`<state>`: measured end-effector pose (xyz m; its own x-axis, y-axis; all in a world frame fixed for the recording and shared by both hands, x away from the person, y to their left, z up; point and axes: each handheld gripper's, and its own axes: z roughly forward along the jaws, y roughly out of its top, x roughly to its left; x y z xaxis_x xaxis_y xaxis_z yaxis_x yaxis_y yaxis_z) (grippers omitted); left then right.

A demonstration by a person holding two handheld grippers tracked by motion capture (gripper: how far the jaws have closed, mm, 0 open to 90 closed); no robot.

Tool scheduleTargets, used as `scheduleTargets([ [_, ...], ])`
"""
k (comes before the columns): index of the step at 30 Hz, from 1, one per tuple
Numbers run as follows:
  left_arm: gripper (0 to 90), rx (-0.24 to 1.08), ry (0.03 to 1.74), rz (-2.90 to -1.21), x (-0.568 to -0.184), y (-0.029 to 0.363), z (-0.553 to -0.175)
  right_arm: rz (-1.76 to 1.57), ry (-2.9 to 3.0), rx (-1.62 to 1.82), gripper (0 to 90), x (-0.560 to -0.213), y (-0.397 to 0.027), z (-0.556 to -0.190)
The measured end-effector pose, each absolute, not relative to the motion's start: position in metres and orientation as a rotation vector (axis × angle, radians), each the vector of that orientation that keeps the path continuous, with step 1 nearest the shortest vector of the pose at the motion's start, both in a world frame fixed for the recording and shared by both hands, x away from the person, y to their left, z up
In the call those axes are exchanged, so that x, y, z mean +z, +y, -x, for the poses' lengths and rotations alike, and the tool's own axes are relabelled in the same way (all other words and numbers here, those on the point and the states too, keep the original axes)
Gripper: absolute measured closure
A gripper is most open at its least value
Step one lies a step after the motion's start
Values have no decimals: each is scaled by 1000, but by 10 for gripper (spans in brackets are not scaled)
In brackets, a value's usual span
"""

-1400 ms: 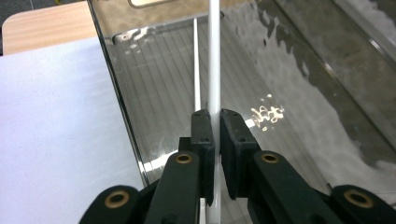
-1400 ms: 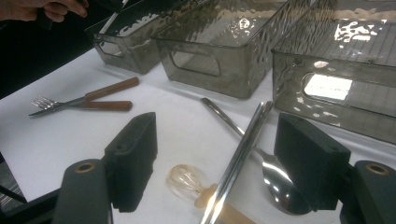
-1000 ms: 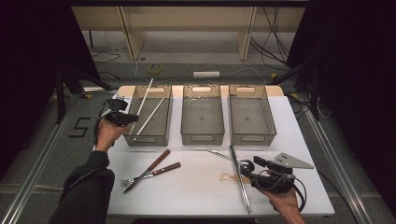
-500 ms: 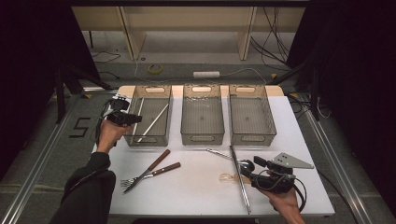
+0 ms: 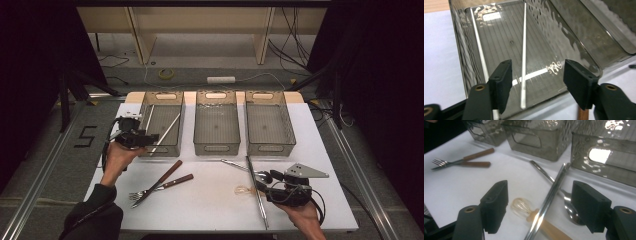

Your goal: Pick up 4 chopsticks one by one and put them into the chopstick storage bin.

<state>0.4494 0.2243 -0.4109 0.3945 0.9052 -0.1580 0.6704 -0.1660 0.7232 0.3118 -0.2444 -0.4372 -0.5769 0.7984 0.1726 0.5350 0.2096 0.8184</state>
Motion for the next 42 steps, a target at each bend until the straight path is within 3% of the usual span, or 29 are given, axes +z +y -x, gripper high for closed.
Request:
scheduleTargets([
  [9, 326, 334, 1238, -1836, -403, 209, -415, -1367, 2271, 1170, 409, -444, -240, -319],
  [20, 287, 358, 1125, -1855, -411, 187, -382, -1459, 2312, 1107, 520, -452, -244, -328],
  [42, 245, 340, 1063, -1844, -425, 180, -346, -1473, 2373, 1030, 611, -459, -234, -340],
])
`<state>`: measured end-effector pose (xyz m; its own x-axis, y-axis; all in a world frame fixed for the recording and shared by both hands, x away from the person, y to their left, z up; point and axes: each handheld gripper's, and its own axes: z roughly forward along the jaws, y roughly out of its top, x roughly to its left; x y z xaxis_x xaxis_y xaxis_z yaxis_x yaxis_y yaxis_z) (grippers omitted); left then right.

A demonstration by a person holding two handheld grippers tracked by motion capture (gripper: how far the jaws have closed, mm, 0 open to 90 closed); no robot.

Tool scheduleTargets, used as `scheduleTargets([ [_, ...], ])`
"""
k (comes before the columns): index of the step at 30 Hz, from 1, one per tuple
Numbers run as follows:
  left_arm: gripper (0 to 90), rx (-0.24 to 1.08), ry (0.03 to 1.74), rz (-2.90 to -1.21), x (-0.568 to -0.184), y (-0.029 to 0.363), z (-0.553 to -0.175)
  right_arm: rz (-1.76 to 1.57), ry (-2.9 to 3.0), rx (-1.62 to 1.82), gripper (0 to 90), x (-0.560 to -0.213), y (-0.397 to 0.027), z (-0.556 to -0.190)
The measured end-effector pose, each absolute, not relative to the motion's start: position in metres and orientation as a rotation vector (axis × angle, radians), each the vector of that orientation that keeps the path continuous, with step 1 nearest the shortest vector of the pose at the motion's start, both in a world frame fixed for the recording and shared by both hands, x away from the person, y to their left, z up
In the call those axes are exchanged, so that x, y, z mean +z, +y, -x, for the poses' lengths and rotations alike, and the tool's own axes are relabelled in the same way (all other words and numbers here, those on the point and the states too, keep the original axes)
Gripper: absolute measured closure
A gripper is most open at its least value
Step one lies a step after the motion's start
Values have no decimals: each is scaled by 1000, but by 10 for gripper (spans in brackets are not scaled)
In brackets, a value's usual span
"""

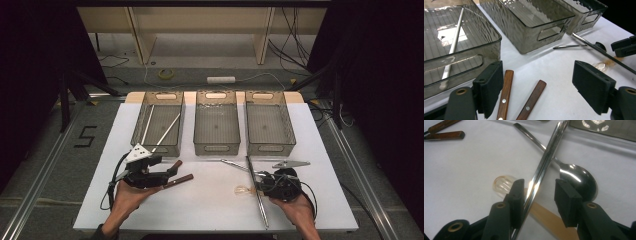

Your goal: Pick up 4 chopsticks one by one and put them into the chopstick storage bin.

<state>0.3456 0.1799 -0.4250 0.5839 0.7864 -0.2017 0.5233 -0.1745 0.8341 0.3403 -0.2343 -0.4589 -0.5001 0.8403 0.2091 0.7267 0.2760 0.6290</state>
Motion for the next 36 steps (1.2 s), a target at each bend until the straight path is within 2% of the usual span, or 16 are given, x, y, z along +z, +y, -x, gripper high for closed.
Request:
scheduleTargets([
  [36, 243, 333, 1044, -1883, -428, 178, -336, -1512, 2417, 946, 700, -468, -231, -351],
])
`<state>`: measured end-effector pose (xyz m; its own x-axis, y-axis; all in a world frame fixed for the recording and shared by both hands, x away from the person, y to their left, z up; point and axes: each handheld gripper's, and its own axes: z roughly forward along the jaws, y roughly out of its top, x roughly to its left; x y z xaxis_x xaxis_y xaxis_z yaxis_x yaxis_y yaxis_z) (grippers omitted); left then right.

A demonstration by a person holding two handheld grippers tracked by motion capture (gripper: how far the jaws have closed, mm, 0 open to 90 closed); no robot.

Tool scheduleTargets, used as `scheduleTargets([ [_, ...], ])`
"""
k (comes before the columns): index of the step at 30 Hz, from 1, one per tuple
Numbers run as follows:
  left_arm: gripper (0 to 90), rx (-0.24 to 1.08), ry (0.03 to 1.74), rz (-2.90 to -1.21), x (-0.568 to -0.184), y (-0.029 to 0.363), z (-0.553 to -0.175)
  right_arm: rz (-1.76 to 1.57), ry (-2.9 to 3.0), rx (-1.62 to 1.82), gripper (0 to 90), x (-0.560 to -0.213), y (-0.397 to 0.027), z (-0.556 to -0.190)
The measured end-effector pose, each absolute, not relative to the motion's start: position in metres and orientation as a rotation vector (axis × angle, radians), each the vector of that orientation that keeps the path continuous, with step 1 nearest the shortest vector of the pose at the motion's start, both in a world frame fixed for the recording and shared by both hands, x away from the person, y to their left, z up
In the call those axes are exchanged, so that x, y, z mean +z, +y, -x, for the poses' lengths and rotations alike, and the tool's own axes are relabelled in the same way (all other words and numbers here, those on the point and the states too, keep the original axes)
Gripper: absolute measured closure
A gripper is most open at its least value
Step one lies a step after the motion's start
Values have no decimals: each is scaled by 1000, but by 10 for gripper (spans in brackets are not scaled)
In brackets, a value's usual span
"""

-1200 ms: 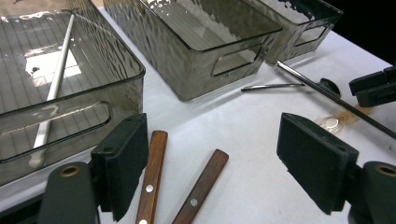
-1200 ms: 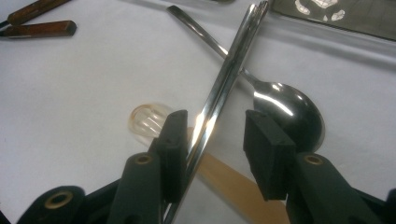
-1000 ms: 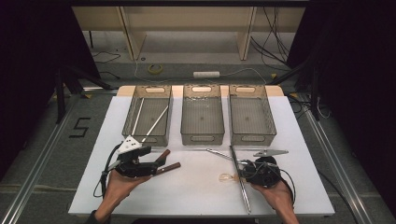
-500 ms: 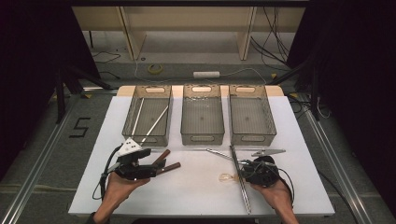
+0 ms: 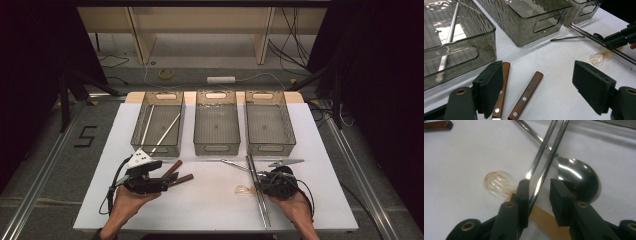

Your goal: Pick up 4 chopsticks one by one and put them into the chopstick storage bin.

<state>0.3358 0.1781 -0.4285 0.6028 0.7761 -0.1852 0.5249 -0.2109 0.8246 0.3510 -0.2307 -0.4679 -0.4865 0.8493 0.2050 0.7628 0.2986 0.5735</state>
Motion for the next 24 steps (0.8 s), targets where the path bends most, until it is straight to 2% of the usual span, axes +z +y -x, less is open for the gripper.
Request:
scheduleTargets([
  [10, 244, 331, 1038, -1890, -429, 177, -335, -1567, 2414, 945, 737, -471, -231, -355],
  [24, 244, 325, 1039, -1893, -429, 177, -335, -1651, 2367, 990, 837, -470, -232, -359],
])
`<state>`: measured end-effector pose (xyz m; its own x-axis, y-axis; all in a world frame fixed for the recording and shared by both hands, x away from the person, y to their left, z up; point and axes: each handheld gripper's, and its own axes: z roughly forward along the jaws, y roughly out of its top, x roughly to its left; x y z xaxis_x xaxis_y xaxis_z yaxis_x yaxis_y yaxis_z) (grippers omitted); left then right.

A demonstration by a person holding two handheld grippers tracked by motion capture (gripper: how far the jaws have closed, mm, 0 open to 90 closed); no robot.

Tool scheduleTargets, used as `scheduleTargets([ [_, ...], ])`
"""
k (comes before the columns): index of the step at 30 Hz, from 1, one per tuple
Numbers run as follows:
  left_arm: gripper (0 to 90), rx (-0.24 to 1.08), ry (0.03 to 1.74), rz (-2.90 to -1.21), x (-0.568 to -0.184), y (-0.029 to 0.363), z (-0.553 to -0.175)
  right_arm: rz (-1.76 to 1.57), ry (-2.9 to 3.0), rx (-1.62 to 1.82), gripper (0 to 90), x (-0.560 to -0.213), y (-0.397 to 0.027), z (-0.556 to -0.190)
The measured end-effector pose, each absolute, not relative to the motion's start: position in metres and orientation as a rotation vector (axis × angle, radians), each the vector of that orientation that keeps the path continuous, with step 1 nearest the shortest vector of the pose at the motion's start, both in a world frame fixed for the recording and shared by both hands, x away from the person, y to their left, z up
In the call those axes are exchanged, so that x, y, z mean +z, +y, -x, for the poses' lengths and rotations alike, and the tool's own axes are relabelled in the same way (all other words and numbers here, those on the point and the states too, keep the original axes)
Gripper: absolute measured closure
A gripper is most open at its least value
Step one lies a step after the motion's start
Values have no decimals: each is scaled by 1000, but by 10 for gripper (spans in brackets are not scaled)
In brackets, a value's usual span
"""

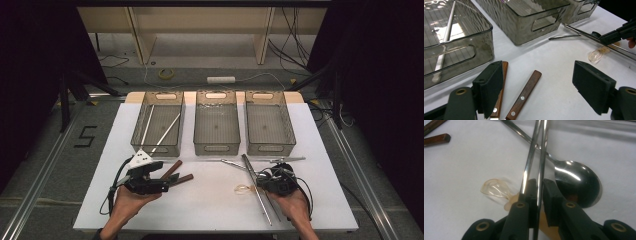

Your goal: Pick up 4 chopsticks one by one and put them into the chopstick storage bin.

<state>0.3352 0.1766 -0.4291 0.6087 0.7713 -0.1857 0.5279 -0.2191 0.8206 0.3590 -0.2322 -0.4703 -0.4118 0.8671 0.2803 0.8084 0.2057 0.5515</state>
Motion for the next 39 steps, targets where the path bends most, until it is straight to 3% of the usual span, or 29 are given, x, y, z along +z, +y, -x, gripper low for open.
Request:
scheduleTargets([
  [24, 246, 318, 1035, -1906, -430, 177, -336, -1561, 2379, 1046, 860, -454, -232, -354],
  [39, 243, 297, 973, -1936, -429, 170, -335, -1222, 2575, 1081, 860, -429, -202, -336],
])
